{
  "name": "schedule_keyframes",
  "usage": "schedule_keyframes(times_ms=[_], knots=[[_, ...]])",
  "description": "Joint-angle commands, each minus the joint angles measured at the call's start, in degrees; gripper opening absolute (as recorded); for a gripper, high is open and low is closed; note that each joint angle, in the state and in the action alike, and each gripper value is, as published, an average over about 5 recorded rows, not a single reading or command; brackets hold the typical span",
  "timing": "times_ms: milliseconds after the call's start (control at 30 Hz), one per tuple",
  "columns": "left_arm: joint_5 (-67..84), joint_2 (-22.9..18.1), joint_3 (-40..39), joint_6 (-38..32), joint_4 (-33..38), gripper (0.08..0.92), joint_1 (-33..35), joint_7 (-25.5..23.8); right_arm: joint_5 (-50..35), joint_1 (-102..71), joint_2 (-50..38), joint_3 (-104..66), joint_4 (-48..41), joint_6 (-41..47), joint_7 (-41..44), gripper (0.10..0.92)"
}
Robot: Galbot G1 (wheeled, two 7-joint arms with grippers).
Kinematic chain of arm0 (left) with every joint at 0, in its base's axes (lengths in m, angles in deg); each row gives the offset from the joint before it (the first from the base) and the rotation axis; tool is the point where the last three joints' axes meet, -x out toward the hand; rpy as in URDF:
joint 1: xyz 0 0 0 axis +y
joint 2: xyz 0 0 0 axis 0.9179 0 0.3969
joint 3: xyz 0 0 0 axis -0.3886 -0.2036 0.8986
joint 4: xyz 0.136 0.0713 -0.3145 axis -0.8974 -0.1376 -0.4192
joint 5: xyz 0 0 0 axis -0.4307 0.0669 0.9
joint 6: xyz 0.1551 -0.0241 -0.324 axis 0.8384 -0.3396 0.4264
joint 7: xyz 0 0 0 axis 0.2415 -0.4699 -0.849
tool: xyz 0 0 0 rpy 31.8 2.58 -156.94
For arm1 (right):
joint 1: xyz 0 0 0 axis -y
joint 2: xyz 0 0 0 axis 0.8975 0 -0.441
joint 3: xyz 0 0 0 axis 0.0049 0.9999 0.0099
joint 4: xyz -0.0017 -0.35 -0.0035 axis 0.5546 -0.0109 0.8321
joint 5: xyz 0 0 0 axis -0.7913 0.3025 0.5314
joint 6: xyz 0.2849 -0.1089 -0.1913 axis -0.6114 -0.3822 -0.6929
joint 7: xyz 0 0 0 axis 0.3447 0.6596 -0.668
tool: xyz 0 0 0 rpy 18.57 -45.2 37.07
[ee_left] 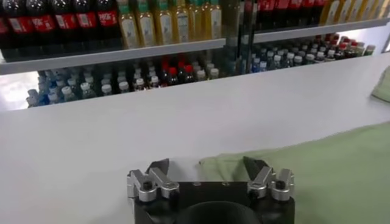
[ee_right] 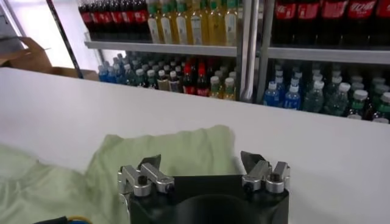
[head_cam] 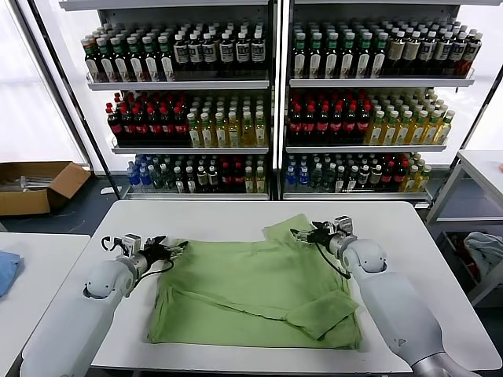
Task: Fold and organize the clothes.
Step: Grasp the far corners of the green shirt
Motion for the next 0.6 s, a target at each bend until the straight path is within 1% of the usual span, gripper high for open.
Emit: schedule_keyframes(times_ms=[33, 433, 600], knots=[[-0.7, -0.1, -1.2, 0.5, -0.1, 0.663, 0.5, -0.3, 0.7, 1.8, 1.2, 1.3, -3.2, -0.1, -0.1, 0.724], [-0.4, 0.3, -0.5, 0.8, 3.1, 0.316, 3.8, -0.6, -0.5, 0.0, 0.9, 0.7, 0.0, -0.4, -0.4, 0.377], [0.7, 0.5, -0.1, 0.0, 4.4, 0.169, 3.8, -0.1, -2.3, -1.1, 0.8, -0.9, 3.3, -1.1, -1.1, 0.230]])
